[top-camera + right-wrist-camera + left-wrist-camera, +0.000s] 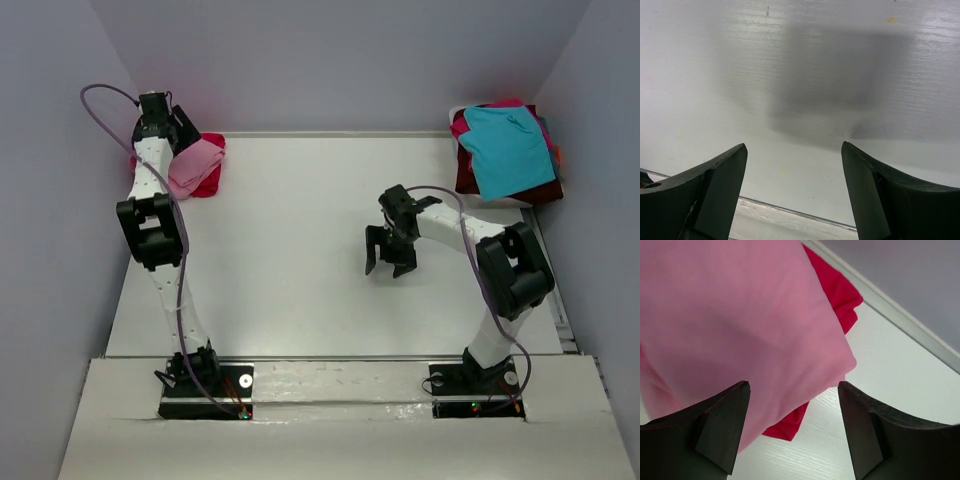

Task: Fold and stack the t-shirts
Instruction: Neatly place the folded tshirt to the corner

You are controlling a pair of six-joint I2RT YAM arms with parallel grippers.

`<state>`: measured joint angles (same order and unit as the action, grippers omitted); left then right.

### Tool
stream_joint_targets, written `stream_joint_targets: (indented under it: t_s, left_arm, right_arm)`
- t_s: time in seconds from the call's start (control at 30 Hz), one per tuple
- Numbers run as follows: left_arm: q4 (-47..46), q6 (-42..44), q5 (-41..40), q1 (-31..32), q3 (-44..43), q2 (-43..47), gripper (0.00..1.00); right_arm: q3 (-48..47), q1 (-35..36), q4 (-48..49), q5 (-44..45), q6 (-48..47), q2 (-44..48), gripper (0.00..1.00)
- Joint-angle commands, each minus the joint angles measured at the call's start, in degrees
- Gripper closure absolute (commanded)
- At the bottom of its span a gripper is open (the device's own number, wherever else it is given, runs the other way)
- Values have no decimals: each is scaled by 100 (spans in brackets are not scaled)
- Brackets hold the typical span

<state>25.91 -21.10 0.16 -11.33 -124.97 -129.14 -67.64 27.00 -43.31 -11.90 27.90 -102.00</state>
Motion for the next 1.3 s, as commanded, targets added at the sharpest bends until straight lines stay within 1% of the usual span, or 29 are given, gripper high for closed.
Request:
stream_joint_targets:
  t_s: [0.0, 0.13, 0.17, 0.27, 0.3, 0.4, 0.57, 0.7, 0.8, 0.9, 1.03, 1.17, 1.27]
  left_arm:
    - [-253, -113, 599, -9, -64, -322, 18]
    - [-368, -262, 178, -123, 279, -279, 18]
    - [-368, -341, -145, -124, 341, -235, 18]
    - [-402, -386, -577, -124, 657, 11, 18]
    - [-420, -429, -840, -124, 849, 186, 17]
    - [-516, -456, -1289, -124, 1245, 590, 17]
    - [-772, -246, -1545, -124, 1598, 1101, 17]
    - [-789, -17, -1756, -124, 1450, 1242, 16]
    - [-789, 45, -1862, -124, 1213, 1146, 16]
    - [-772, 27, -1801, -176, 966, 953, 16]
    - [-552, -43, -1800, -176, 299, 408, 16]
    - [-630, -69, -2020, -176, 227, 223, 16]
    - [-640, -139, -2020, -238, 131, 4, 16]
  right_arm:
    - [-136, -29, -64, 153, 13, 224, 18]
    - [-66, -29, 15, 100, 93, 224, 18]
    - [-31, -29, 59, 83, 110, 215, 18]
    - [5, -29, 121, 30, 128, 180, 18]
    - [-4, -29, 130, 4, 128, 137, 18]
    - [-48, -29, 121, 4, 102, 118, 18]
    - [-101, -29, 95, -14, 31, 119, 18]
    - [-101, -29, 103, -49, -13, 101, 18]
    - [-57, -29, 130, -93, -21, 136, 18]
    - [-22, -29, 86, -93, -48, 171, 18]
    - [57, -29, 42, -49, -83, 250, 18]
    - [224, -29, 51, -5, -48, 355, 18]
    - [356, -29, 77, -31, -4, 426, 18]
